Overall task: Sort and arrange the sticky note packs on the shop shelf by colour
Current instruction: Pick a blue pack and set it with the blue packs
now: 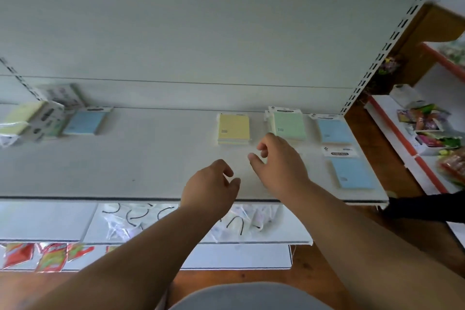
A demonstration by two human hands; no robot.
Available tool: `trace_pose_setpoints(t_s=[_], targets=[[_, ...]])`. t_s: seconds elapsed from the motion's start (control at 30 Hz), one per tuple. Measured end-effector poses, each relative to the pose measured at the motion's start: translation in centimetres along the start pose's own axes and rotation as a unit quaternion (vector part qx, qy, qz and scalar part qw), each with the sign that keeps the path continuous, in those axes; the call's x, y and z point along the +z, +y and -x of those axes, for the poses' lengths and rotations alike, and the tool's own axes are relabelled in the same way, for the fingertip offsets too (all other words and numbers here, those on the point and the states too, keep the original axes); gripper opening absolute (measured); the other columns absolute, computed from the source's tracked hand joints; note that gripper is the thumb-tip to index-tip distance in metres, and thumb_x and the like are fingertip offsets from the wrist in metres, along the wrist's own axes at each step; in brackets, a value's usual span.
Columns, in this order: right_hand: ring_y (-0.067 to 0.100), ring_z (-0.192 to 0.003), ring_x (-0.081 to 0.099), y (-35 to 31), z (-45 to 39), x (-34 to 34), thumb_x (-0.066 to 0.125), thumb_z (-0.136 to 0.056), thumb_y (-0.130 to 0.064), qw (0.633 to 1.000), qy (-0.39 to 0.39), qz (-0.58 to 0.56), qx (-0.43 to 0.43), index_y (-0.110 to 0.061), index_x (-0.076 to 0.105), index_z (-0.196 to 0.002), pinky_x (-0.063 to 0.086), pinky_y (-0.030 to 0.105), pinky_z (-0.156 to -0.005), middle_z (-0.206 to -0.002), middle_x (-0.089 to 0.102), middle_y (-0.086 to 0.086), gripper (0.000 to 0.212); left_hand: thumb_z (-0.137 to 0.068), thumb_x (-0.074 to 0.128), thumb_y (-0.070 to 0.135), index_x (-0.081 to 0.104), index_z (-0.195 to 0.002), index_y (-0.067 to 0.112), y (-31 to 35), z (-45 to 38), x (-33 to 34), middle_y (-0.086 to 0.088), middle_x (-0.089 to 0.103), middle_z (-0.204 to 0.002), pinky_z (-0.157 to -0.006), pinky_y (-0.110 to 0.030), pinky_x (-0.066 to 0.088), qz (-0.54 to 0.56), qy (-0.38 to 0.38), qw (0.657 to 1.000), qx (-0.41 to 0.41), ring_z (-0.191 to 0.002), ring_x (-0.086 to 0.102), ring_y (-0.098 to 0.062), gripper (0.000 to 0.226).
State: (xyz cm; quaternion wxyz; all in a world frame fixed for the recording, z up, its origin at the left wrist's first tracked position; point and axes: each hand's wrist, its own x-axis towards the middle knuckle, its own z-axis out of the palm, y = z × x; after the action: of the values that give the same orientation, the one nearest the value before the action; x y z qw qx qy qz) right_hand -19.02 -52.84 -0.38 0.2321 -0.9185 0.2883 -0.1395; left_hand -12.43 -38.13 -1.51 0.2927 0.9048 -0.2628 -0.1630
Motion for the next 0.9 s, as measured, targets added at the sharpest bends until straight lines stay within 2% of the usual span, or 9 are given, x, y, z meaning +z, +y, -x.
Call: trace_pose_setpoints(t_s=[0.13, 0.33, 0.4, 0.5, 0.63, 0.7, 0.73, 0.8, 0.9], targets=[[0.019, -0.075, 0.055, -6.0, -0.8, 3.6, 0.063, -0.086, -0.034, 0.999, -0.014, -0.031, -0.036, -0.021, 0.047, -0.087, 0.046, 0.032, -0.065, -0.087, 0.057, -0.004, 0.021, -0.088, 0.057, 0.04, 0.056, -0.101, 0.029, -5.2, -0.5, -3.9, 0.013, 0.064, -0.072, -0.067, -0.027, 0.051, -0.007, 0.037, 0.999, -0.039, -0.07, 0.061, -0.006, 0.017], [0.011, -0.074, 0.053, -17.7, -2.0, 11.3, 0.064, -0.087, -0.036, 0.991, -0.069, -0.092, -0.066, -0.022, 0.054, -0.093, 0.038, 0.023, -0.062, -0.089, 0.059, -0.007, 0.019, -0.088, 0.056, 0.04, 0.058, -0.1, 0.028, -15.3, -2.1, -12.5, 0.013, 0.063, -0.075, -0.065, -0.027, 0.048, -0.01, 0.072, 0.995, -0.071, -0.072, 0.061, -0.011, 0.017], [0.009, -0.073, 0.054, -21.5, -2.6, 14.3, 0.065, -0.087, -0.038, 0.985, -0.101, -0.137, -0.035, -0.022, 0.057, -0.097, 0.04, 0.022, -0.065, -0.092, 0.061, -0.009, 0.02, -0.088, 0.058, 0.038, 0.057, -0.101, 0.028, -18.9, -3.1, -15.7, 0.013, 0.064, -0.082, -0.067, -0.026, 0.047, -0.006, 0.094, 0.993, -0.077, -0.077, 0.062, -0.013, 0.017], [0.015, -0.07, 0.064, -26.7, -4.3, 18.0, 0.064, -0.088, -0.037, 0.963, -0.147, -0.223, 0.038, -0.021, 0.06, -0.106, 0.049, 0.026, -0.067, -0.103, 0.062, -0.009, 0.025, -0.088, 0.06, 0.036, 0.057, -0.113, 0.027, -23.9, -4.6, -19.9, 0.01, 0.062, -0.113, -0.076, -0.024, 0.039, -0.014, 0.106, 0.992, -0.063, -0.092, 0.059, -0.014, 0.026], [0.018, -0.067, 0.069, -30.9, -6.5, 21.2, 0.056, -0.093, -0.029, 0.916, -0.186, -0.316, 0.163, -0.019, 0.054, -0.118, 0.046, 0.027, -0.055, -0.108, 0.063, 0.002, 0.027, -0.09, 0.058, 0.032, 0.046, -0.134, 0.026, -27.5, -6.8, -23.2, 0.006, 0.044, -0.144, -0.089, -0.026, 0.038, -0.061, 0.034, 0.997, -0.028, -0.115, 0.055, -0.018, 0.046], [0.022, -0.067, 0.069, -32.2, -7.5, 22.1, 0.053, -0.094, -0.021, 0.898, -0.181, -0.349, 0.196, -0.018, 0.054, -0.109, 0.044, 0.029, -0.055, -0.097, 0.063, 0.005, 0.016, -0.09, 0.057, 0.032, 0.038, -0.142, 0.025, -28.4, -8.4, -23.8, 0.004, 0.039, -0.15, -0.1, -0.03, 0.038, -0.07, -0.005, 0.997, -0.022, -0.125, 0.05, -0.02, 0.056], [0.023, -0.064, 0.067, -32.7, -7.9, 22.4, 0.051, -0.094, -0.017, 0.888, -0.17, -0.37, 0.212, -0.016, 0.056, -0.101, 0.041, 0.029, -0.053, -0.089, 0.062, 0.005, 0.009, -0.09, 0.057, 0.031, 0.037, -0.144, 0.025, -28.6, -9.2, -24.0, 0.002, 0.04, -0.15, -0.104, -0.033, 0.041, -0.055, -0.021, 0.998, -0.036, -0.124, 0.052, -0.023, 0.058], [0.02, -0.056, 0.061, -33.4, -8.7, 23.0, 0.05, -0.093, -0.011, 0.865, -0.148, -0.412, 0.247, -0.015, 0.057, -0.089, 0.034, 0.025, -0.047, -0.079, 0.058, 0.005, 0.009, -0.087, 0.058, 0.03, 0.04, -0.142, 0.027, -29.0, -10.3, -24.1, -0.002, 0.049, -0.141, -0.096, -0.042, 0.051, -0.001, -0.024, 0.997, -0.07, -0.108, 0.063, -0.028, 0.058], [0.014, -0.048, 0.052, -34.0, -9.6, 23.3, 0.056, -0.092, -0.015, 0.837, -0.119, -0.436, 0.31, -0.008, 0.06, -0.095, 0.031, 0.022, -0.043, -0.073, 0.054, 0.005, 0.008, -0.085, 0.057, 0.028, 0.049, -0.135, 0.027, -29.4, -11.0, -23.9, -0.001, 0.056, -0.132, -0.086, -0.041, 0.056, 0.022, -0.005, 0.997, -0.076, -0.094, 0.067, -0.027, 0.051]])
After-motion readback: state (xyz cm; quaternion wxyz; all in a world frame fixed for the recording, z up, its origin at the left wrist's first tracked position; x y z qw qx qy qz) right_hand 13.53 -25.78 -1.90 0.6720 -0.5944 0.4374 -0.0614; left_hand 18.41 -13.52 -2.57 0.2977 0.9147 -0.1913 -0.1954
